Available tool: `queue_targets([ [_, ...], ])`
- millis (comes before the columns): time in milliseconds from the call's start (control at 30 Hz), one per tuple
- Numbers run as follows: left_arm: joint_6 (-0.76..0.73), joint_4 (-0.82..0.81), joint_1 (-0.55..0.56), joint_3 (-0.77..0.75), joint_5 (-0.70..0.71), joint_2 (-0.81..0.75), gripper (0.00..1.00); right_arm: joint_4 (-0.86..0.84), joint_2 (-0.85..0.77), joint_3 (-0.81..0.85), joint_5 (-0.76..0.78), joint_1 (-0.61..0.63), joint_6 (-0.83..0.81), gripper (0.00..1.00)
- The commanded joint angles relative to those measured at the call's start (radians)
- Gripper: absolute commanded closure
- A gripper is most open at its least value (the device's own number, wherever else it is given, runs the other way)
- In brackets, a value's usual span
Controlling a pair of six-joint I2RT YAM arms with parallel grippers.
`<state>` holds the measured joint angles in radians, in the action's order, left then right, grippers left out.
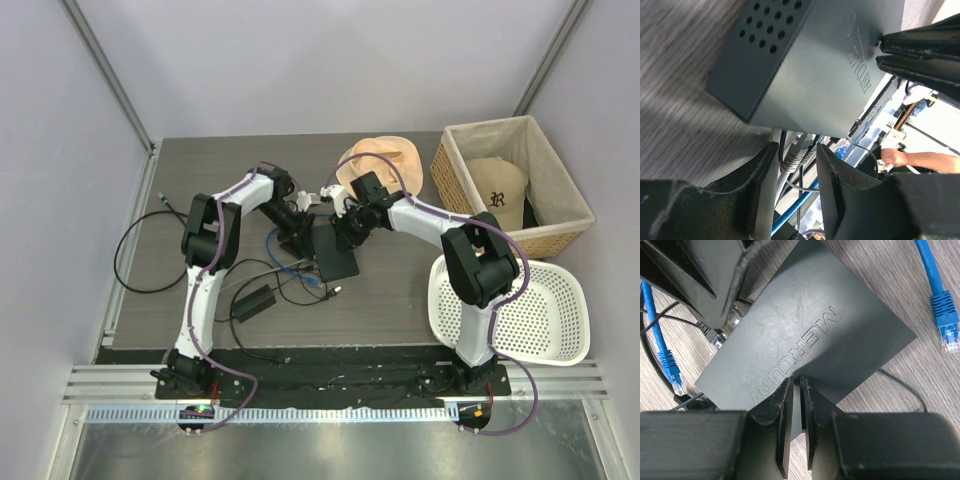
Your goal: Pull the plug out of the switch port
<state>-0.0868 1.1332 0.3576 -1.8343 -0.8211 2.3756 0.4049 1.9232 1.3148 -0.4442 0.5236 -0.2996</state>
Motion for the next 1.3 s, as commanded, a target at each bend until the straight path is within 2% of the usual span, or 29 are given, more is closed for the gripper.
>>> queue_targets([
  [0,-0.019,0.013,0.02,-0.054,0.02,0.056,0.6,0.026,0.039,-0.028,0.064,0.009,-0.007,0.8],
  [233,-0.014,0.025,0.02,-0.077,0.019,0.076,0.68,0.022,0.045,-0.029,0.068,0.009,-0.007,0.8],
  [367,-0.013,0.034,0.02,-0.086,0.028,0.088,0.99,0.022,0.051,-0.028,0.07,0.009,-0.007,0.8],
  [400,-0.013,0.034,0.018,-0.088,0.03,0.089,1.0,0.022,0.054,-0.026,0.07,0.009,-0.006,0.8],
  [633,-0.004,0.017,0.017,-0.106,0.062,0.091,1.0,0.017,0.054,-0.029,0.073,0.009,-0.006,0.8],
  [833,-0.054,0.089,0.014,-0.295,0.06,0.177,1.0,0.017,0.056,-0.029,0.075,0.012,-0.009,0.8],
  [933,-0.1,0.137,0.009,-0.333,0.05,0.211,1.0,0.017,0.051,-0.031,0.079,0.013,-0.01,0.8],
  [1133,-0.136,0.132,0.001,-0.258,0.019,0.197,1.0,0.031,0.008,0.021,0.001,0.019,-0.022,0.84],
  [1267,-0.148,0.14,0.001,-0.318,0.023,0.23,1.0,0.052,0.036,0.029,0.018,0.03,-0.053,0.87],
])
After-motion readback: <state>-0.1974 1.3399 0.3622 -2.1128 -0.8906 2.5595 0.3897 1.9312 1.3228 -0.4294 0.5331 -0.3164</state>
